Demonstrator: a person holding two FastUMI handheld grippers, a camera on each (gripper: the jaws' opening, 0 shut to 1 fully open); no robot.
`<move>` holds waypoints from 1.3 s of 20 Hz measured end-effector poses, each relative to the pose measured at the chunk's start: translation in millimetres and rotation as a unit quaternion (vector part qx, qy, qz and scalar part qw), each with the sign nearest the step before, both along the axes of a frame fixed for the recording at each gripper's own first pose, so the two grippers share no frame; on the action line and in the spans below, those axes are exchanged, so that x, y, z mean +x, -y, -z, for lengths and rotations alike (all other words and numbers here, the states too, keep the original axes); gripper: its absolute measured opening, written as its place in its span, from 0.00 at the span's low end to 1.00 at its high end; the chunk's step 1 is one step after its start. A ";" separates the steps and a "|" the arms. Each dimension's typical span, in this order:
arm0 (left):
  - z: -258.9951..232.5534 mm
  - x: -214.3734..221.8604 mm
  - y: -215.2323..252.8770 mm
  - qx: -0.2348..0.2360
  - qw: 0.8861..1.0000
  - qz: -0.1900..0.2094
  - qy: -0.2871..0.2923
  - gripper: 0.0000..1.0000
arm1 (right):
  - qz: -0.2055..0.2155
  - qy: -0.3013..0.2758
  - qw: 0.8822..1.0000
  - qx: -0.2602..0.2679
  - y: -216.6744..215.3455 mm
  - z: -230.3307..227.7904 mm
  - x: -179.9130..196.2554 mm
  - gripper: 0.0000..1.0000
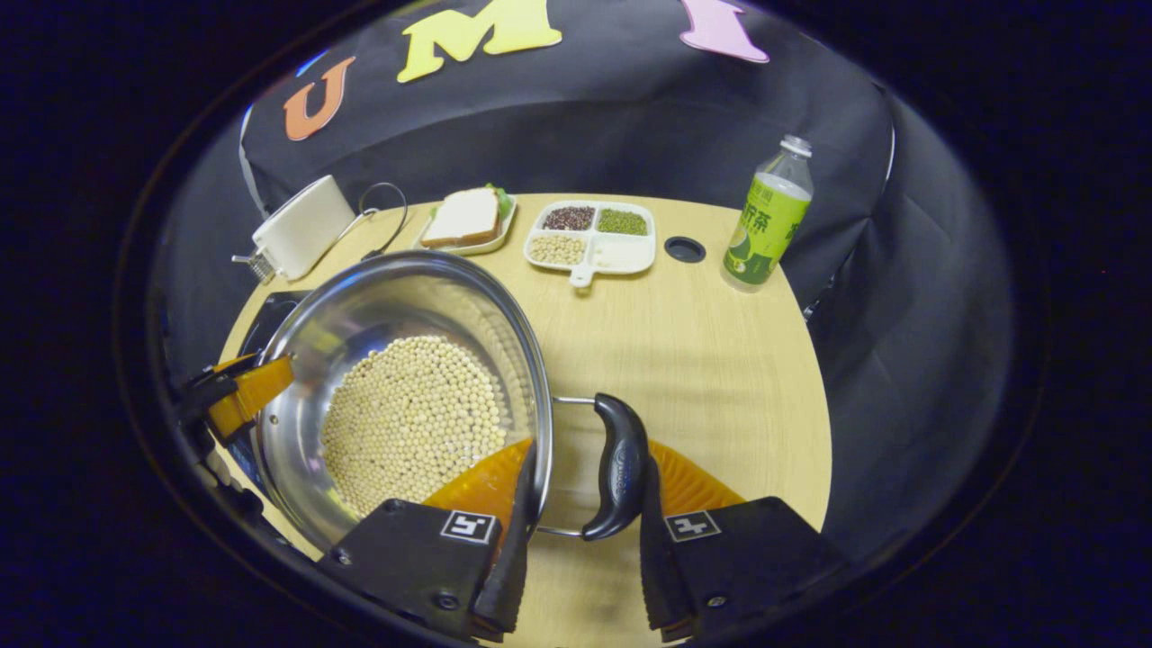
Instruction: First push the handle of the pot to place it horizontally, then grasp the pot with both hands and set it on the induction cooktop.
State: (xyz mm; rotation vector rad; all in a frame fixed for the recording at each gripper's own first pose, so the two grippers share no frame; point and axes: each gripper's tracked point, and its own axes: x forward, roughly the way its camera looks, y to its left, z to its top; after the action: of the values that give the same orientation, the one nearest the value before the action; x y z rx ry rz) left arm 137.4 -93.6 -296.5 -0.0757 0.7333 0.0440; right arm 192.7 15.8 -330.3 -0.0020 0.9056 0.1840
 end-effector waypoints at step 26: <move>-31.3 -3.0 -158.9 0.027 0.999 0.015 0.017 0.53 | 0.013 0.007 0.999 0.040 -160.3 -41.9 -32.1 0.52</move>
State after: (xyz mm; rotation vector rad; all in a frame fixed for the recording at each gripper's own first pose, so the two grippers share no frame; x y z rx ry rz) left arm 134.4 65.3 -265.2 -0.0145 0.6986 0.0345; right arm 160.6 176.0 -288.4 0.0822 0.8837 0.1956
